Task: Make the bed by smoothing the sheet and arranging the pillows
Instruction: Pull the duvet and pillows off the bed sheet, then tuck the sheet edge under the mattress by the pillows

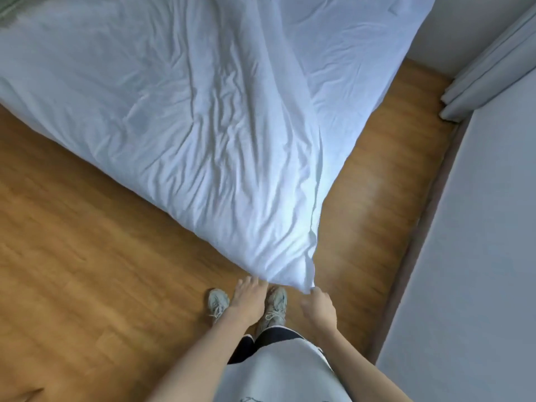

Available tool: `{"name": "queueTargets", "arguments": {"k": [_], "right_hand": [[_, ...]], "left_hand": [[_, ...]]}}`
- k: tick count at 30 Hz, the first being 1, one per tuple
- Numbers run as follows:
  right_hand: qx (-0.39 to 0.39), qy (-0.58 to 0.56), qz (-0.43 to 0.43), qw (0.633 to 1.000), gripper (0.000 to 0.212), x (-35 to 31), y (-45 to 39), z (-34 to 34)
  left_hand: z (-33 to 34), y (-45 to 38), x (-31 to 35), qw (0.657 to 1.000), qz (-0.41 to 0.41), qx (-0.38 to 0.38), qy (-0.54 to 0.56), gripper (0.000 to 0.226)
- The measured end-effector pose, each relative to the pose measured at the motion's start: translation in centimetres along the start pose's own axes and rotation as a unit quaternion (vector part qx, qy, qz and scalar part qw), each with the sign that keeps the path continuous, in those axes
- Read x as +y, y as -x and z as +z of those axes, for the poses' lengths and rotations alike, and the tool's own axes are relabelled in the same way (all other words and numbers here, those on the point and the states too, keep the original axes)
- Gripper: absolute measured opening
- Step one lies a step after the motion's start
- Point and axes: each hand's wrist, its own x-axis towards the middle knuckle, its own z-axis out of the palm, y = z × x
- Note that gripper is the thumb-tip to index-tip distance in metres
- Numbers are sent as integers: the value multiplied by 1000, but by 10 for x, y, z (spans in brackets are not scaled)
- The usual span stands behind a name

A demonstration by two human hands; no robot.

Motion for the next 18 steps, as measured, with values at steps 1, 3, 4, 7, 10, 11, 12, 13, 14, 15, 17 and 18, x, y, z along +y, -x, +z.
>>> {"name": "queueTargets", "arguments": {"k": [1,3,4,7,10,11,12,13,14,15,17,18], "right_hand": [[-9,11,1,1000,42,1,-2,1],[-14,20,-2,1000,48,-4,-4,0],[-15,24,-8,1000,49,-10,-4,0],[-14,56,-51,997,46,-34,-7,-1],[-12,83,-95,992,45,-65,-8,3],[-13,91,-107,990,45,-75,-7,5],[-14,99,-116,988,45,-85,-6,8],[-15,106,-124,986,45,-94,-5,12],[-16,114,-130,985,45,-103,-4,17],[-17,125,-135,983,45,-112,-4,23],[-20,148,-140,979,45,-130,-2,37],[-21,160,-141,977,44,-140,-2,46]], "left_hand": [[2,3,-4,1000,-7,-4,5,43],[3,7,-13,1000,-18,-7,8,37],[3,8,-19,1000,-23,-5,11,36],[-1,11,-38,998,-44,16,34,34],[-6,15,-62,996,-58,35,64,33],[-8,17,-72,995,-62,38,74,33],[-9,20,-82,993,-67,41,87,34],[-9,23,-94,991,-74,42,105,34],[-8,25,-106,988,-82,43,127,36],[-7,28,-119,983,-91,43,151,36],[-2,35,-150,974,-110,43,193,36],[1,39,-168,970,-119,40,208,36]]}}
